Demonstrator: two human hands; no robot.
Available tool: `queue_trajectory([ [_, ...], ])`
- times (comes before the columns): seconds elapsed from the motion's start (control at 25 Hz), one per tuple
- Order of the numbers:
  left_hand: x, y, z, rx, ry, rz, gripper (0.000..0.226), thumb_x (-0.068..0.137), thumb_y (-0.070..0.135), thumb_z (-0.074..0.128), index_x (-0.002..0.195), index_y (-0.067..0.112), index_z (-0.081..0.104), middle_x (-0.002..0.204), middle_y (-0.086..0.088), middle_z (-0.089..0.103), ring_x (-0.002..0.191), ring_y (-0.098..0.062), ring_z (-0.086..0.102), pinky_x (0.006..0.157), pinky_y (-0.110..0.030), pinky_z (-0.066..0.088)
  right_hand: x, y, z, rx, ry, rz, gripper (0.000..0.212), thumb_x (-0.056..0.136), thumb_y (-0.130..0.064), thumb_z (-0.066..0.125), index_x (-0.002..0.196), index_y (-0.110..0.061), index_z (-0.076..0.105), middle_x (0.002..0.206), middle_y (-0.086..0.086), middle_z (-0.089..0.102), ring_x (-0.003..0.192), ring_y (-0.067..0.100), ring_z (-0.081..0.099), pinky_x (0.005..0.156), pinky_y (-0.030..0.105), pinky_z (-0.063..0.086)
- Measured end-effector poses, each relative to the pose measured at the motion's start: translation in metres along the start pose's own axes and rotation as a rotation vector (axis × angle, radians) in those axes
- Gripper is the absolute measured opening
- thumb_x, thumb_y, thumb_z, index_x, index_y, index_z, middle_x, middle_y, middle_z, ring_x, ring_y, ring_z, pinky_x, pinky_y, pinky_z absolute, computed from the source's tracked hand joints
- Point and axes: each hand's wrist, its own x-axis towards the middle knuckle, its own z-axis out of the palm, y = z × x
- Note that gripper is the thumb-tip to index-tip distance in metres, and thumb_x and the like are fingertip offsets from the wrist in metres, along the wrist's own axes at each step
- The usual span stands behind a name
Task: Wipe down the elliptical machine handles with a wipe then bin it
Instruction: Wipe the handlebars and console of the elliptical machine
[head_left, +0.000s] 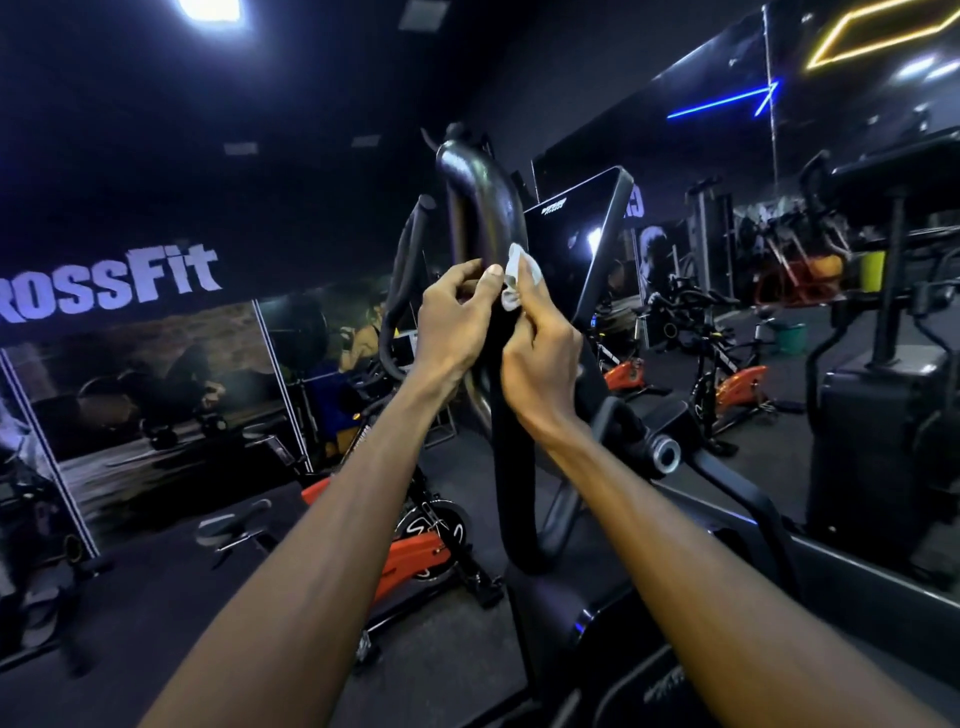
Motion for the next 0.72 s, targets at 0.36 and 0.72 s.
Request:
queue_trajectory([
  [0.36,-0.042,-0.029,-0.006,0.028,-0.057,-0.039,0.043,0.089,0.041,0.064,0.123,0.016,0.064,0.091,0.004,0.069,0.086,-0.015,0.066,0.087,-0.043,0.057,-0.051,-0.001,-0.014,0.032,-0.012,0.255,0.053,0.102,-0.002,0.039,0.151,-0.022,0.038,0.121,-0.020,0.060,0.111,-0.007,0.057,0.090,0.015,0.045],
  [0.72,-0.091,-0.065,-0.009,0.096,-0.001,0.013,0.031,0.090,0.039,0.066,0.112,0.017,0.069,0.099,-0.001,0.067,0.078,-0.002,0.061,0.075,-0.014,0.050,-0.100,0.022,-0.032,0.127,-0.078,0.459,0.039,0.102,-0.007,0.049,0.141,-0.004,0.050,0.142,-0.001,0.054,0.121,-0.023,0.040,0.112,0.011,0.031],
])
